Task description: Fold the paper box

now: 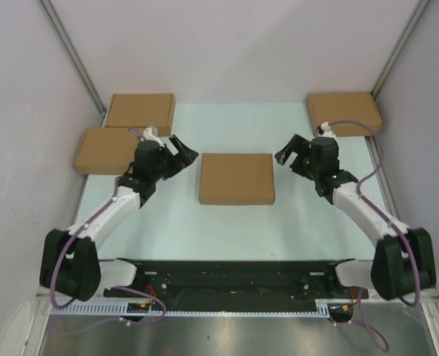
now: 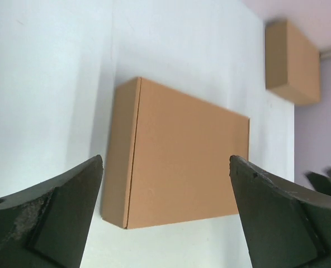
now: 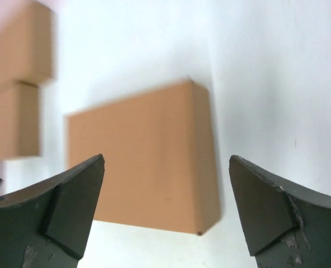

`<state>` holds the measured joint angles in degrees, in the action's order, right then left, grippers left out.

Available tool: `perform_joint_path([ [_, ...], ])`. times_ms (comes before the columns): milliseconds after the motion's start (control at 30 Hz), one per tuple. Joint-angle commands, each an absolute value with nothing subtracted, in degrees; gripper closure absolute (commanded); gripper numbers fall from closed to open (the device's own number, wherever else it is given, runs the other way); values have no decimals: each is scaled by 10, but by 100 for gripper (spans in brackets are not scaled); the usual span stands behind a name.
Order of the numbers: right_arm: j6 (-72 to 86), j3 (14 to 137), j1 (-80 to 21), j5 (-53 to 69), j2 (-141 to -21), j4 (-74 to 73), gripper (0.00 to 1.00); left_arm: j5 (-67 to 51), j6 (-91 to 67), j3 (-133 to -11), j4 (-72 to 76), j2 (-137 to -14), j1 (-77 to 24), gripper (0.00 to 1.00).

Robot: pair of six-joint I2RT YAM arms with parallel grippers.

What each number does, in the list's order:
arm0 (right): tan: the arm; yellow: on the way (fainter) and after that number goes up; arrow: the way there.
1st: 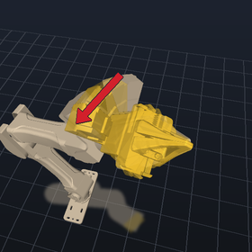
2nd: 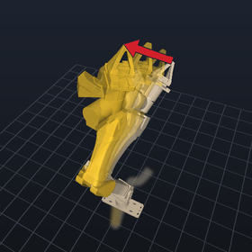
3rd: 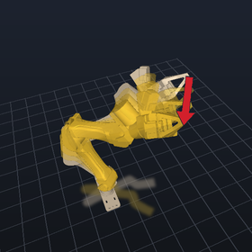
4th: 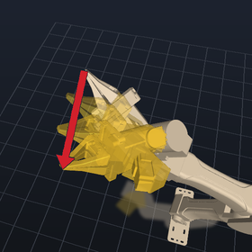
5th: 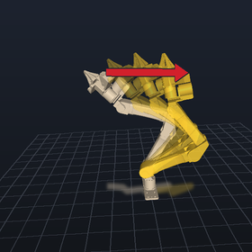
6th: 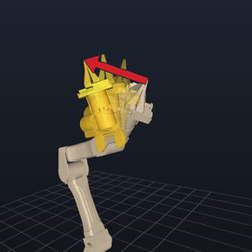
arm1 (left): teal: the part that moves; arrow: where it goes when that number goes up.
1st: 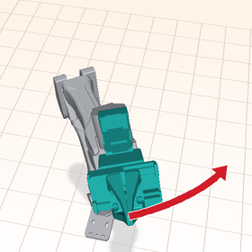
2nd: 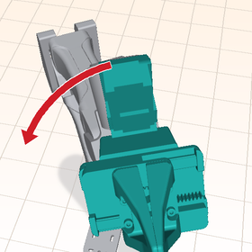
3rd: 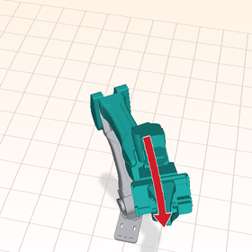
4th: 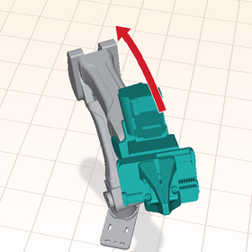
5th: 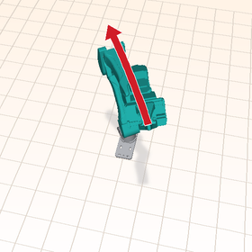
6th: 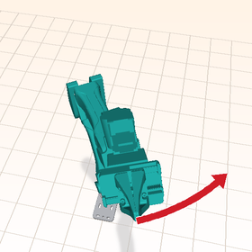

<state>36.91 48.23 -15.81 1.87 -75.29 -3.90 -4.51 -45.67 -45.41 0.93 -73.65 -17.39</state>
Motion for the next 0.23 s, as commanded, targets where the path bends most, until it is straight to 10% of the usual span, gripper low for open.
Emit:
perform_joint_path([
  [0, 328, 527, -179, -68, -620, -112, 1, 89, -449, -496, -167, -664, -173, 0],
  [200, 267, 528, -301, -199, -549, -177, 1, 134, -435, -453, -228, -598, -181, 2],
])
